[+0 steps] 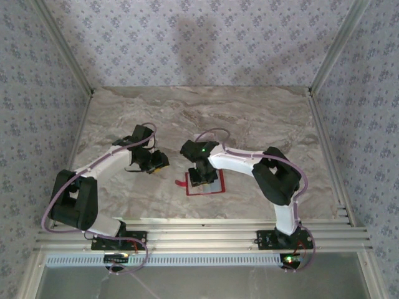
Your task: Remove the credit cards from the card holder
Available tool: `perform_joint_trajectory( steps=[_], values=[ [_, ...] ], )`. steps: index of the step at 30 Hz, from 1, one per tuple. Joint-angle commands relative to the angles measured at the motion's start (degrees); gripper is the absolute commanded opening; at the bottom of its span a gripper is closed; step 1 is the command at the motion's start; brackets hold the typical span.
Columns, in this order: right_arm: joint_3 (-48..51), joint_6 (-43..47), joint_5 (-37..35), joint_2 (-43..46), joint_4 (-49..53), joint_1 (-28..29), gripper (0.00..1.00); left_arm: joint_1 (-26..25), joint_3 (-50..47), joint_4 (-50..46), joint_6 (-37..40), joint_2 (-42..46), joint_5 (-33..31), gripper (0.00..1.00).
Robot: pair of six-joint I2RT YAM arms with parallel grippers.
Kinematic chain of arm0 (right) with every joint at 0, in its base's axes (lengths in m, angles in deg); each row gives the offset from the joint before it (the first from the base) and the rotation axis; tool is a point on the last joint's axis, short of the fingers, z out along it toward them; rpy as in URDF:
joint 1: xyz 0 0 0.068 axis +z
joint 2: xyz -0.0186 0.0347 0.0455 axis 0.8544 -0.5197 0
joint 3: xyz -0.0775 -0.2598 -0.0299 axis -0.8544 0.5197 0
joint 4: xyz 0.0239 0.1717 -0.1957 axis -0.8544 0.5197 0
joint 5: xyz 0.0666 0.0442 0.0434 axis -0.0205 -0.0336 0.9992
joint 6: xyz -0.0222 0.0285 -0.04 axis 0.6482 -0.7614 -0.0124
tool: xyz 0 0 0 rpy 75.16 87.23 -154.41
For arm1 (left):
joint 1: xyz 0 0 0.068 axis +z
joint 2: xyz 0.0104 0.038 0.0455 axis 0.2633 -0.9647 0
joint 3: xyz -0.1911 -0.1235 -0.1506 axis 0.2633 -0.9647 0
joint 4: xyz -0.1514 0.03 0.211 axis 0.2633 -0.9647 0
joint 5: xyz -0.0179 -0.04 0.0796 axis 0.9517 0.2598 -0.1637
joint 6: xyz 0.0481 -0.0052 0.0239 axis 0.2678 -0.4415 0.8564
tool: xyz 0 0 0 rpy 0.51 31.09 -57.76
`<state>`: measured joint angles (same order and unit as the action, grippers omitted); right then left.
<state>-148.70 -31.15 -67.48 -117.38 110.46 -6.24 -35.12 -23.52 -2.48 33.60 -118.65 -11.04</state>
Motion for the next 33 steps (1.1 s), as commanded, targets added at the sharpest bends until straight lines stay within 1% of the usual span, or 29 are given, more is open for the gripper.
perform_joint_trajectory(
  steps=[1, 7, 10, 16, 24, 33],
  values=[
    [-2.5, 1.7, -5.7, 1.0, 6.1, 0.7, 0.39, 0.3, 0.6, 0.1, 0.6, 0.5, 1.1, 0.37],
    [-3.4, 1.6, -8.9, 1.4, 8.7, 0.9, 0.42, 0.3, 1.0, -0.2, 0.8, 0.5, 1.1, 0.37],
    [-3.5, 0.4, -8.8, 1.4, 9.8, 0.9, 0.44, 0.4, 1.3, -0.3, 0.9, 0.5, 1.2, 0.37],
    [-3.6, 0.4, -11.4, 2.4, 11.6, 0.6, 0.46, -0.1, 2.6, -1.3, 1.1, 0.3, 1.2, 0.37],
    [0.4, 0.7, -11.0, 5.2, 10.6, -2.6, 0.46, -5.7, 8.1, -6.0, 2.0, -0.8, -3.1, 0.37],
    [8.6, 1.0, -4.6, 8.5, 3.3, -7.2, 0.47, -13.0, 12.4, -7.0, 0.0, -5.0, -4.0, 0.38]
  ],
)
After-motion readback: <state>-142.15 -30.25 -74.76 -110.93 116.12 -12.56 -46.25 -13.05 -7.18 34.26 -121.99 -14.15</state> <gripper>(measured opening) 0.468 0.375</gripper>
